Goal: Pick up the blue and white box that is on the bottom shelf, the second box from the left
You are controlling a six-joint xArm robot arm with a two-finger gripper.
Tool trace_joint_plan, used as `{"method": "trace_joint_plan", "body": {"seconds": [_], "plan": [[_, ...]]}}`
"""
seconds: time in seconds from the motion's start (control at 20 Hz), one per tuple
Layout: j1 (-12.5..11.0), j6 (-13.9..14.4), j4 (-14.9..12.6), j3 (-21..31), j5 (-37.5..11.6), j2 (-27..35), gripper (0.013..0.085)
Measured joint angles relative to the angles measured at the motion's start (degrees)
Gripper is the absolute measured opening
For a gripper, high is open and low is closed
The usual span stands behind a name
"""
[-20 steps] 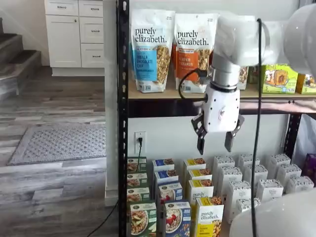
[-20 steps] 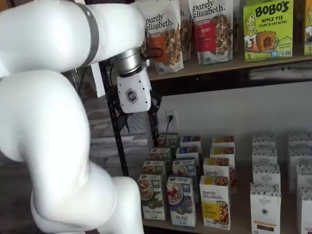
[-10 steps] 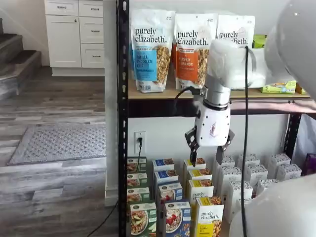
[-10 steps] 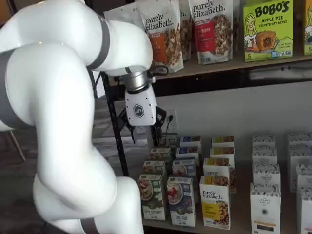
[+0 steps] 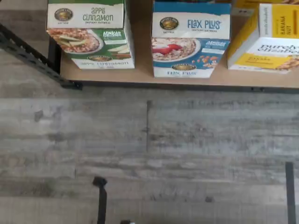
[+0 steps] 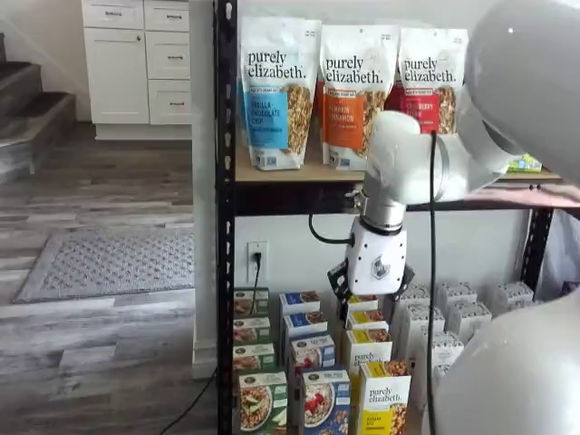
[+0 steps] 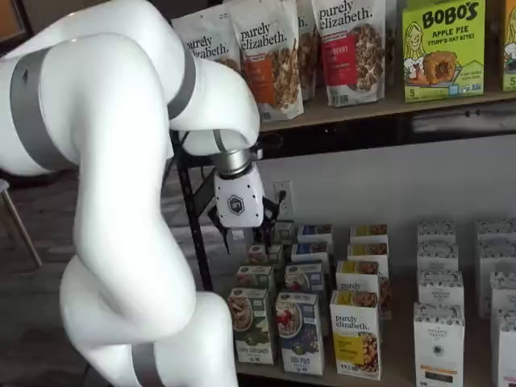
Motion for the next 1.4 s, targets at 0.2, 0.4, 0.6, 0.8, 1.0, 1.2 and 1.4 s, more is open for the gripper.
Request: {"method": "trace_joint_plan", "body": {"seconds": [0.2, 0.4, 0.6, 0.8, 1.0, 1.2, 1.4], "plan": [[0.8, 0.8, -0.3, 0.8, -5.5, 3.9, 0.0850], [1.9, 0.7, 1.1, 0.5, -9.8, 9.1, 0.0850], [3.1, 1.8, 1.0, 0.1, -15.7, 15.3, 0.0850], [3.9, 1.8, 1.7, -0.5, -20.9, 20.3, 0.0850], [4.2, 3.3, 0.2, -1.7, -25.1, 25.0, 0.0850], [4.3, 4.4, -1.0, -3.3, -27.9, 29.3, 0.0850], [3.9, 6.1, -3.2, -5.2, -30.5, 33.4, 0.0850]]}}
